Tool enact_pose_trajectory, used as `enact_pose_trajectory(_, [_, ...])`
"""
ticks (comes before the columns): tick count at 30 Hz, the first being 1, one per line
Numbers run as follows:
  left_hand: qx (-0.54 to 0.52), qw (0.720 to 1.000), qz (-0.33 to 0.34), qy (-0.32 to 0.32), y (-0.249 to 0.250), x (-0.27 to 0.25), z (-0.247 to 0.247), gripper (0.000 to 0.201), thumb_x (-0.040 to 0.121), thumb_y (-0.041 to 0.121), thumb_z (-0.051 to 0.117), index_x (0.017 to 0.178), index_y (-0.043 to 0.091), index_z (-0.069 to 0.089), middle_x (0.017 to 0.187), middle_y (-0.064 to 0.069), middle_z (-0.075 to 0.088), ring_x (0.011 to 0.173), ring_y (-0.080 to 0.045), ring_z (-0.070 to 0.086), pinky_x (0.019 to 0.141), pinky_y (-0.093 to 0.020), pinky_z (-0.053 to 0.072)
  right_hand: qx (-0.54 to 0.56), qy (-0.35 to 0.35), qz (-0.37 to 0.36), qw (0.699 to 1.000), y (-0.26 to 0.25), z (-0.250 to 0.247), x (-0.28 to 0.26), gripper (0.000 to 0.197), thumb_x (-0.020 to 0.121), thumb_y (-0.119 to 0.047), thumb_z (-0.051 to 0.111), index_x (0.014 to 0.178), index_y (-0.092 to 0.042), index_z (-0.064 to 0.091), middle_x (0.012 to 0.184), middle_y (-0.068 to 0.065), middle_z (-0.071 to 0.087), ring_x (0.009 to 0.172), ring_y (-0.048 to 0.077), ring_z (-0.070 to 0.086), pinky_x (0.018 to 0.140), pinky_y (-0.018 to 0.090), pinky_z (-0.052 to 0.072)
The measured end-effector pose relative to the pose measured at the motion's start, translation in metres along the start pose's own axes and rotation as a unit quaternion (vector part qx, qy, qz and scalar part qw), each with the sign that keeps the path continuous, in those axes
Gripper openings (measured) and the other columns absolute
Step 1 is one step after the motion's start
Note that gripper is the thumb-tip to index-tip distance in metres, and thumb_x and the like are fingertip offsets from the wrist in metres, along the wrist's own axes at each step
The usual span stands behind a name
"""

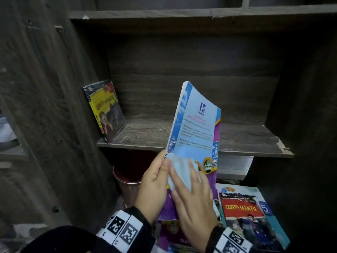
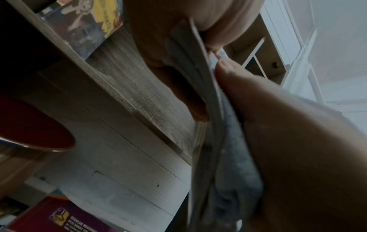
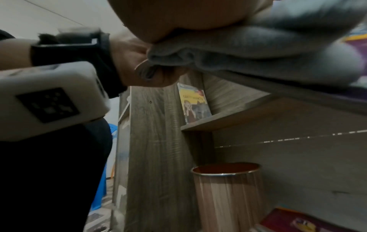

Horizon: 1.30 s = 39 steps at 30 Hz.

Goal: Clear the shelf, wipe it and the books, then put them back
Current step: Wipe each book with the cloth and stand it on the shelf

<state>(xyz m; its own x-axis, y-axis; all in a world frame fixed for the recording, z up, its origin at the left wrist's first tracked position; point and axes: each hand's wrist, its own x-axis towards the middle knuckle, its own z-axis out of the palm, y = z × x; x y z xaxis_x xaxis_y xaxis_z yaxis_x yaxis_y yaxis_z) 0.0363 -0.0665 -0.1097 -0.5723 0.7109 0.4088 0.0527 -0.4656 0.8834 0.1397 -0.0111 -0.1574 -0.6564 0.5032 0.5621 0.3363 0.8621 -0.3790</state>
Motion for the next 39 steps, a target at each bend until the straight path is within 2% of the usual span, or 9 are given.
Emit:
enact_pose_trajectory(4, [0.027,0.998,-0.019,-0.053,-0.004,-0.005,0.001,0.034,0.099,0.028,0.043,0.126,0.015,0.058,0.122,0.002,0.067,0.116,-0.013,0.061,0.098,-0.021,0.046,-0.014,0.031,-0.012,0.999,0.015,-0.016,0.021,0.048,0.099,-0.057,0.010,0.147,-0.052,0.009,0.159,0.000,0.013,0.136,0.032,0.024,0.108,0.042,0.017])
enact_pose_trajectory(10, [0.048,0.988,-0.055,-0.135,0.002,-0.011,-0.003,0.034,0.089,0.023,0.047,0.120,0.019,0.060,0.117,0.003,0.070,0.106,-0.008,0.064,0.088,-0.019,0.049,0.002,0.176,0.283,0.943,0.081,-0.069,0.076,0.089,0.076,-0.079,0.025,0.152,-0.037,0.005,0.160,0.010,0.002,0.141,0.037,0.014,0.111,0.055,0.016])
enact_pose_trajectory(14, [0.009,0.996,-0.014,-0.082,0.015,0.003,-0.015,0.029,0.093,0.022,0.048,0.115,0.024,0.068,0.118,0.000,0.069,0.108,-0.013,0.064,0.089,-0.023,0.051,0.264,0.227,0.280,0.894,0.094,-0.068,0.080,0.082,0.080,-0.058,0.063,0.148,-0.030,0.027,0.148,0.006,0.038,0.135,0.025,0.038,0.114,0.047,0.030])
enact_pose_trajectory(19, [-0.031,0.999,0.031,0.028,0.038,0.031,-0.038,0.029,0.097,0.016,0.039,0.118,0.017,0.060,0.108,0.000,0.073,0.095,-0.012,0.068,0.076,-0.022,0.055,0.653,-0.027,0.283,0.702,0.065,-0.043,0.065,0.088,0.032,-0.039,0.098,0.104,-0.003,0.065,0.096,0.019,0.071,0.077,0.028,0.070,0.069,0.037,0.059])
enact_pose_trajectory(22, [0.036,0.995,0.085,0.047,0.053,0.043,-0.056,0.030,0.099,0.018,0.039,0.120,0.019,0.060,0.108,0.005,0.072,0.099,-0.009,0.066,0.079,-0.020,0.053,0.679,-0.211,0.260,0.653,0.054,-0.040,0.052,0.074,0.037,-0.016,0.095,0.103,0.004,0.068,0.098,0.030,0.067,0.076,0.037,0.069,0.069,0.046,0.058])
enact_pose_trajectory(28, [0.176,0.979,0.076,0.062,0.056,0.081,-0.094,0.019,0.095,0.008,0.054,0.099,0.020,0.068,0.088,0.015,0.074,0.082,0.001,0.065,0.073,-0.017,0.051,0.631,-0.119,0.222,0.734,0.020,-0.023,0.051,0.061,0.033,-0.028,0.098,0.084,-0.004,0.076,0.092,0.020,0.072,0.079,0.027,0.070,0.067,0.032,0.057])
enact_pose_trajectory(31, [0.245,0.953,0.043,0.174,0.038,0.108,-0.130,0.022,0.092,0.007,0.060,0.085,0.027,0.067,0.079,0.008,0.071,0.080,-0.014,0.066,0.078,-0.035,0.055,0.575,-0.051,0.194,0.793,-0.006,-0.012,0.073,0.014,0.069,0.001,0.079,0.079,-0.005,0.072,0.081,0.007,0.074,0.072,0.014,0.069,0.065,0.023,0.054])
enact_pose_trajectory(34, [0.338,0.906,0.002,0.257,0.023,0.126,-0.166,0.017,0.088,0.005,0.060,0.092,0.020,0.067,0.095,-0.006,0.069,0.096,-0.028,0.064,0.089,-0.041,0.052,0.482,-0.004,0.198,0.853,-0.026,0.010,0.106,0.021,0.084,0.007,0.064,0.085,-0.013,0.068,0.075,-0.007,0.074,0.069,0.003,0.066,0.067,0.017,0.052])
enact_pose_trajectory(39, [0.344,0.890,-0.110,0.279,-0.001,0.144,-0.210,0.035,0.088,0.004,0.048,0.120,0.010,0.062,0.115,-0.013,0.067,0.107,-0.033,0.061,0.095,-0.045,0.050,0.265,0.014,0.217,0.939,-0.049,0.056,0.173,0.011,0.092,-0.024,0.058,0.103,-0.021,0.060,0.098,0.007,0.069,0.098,0.029,0.063,0.080,0.031,0.045])
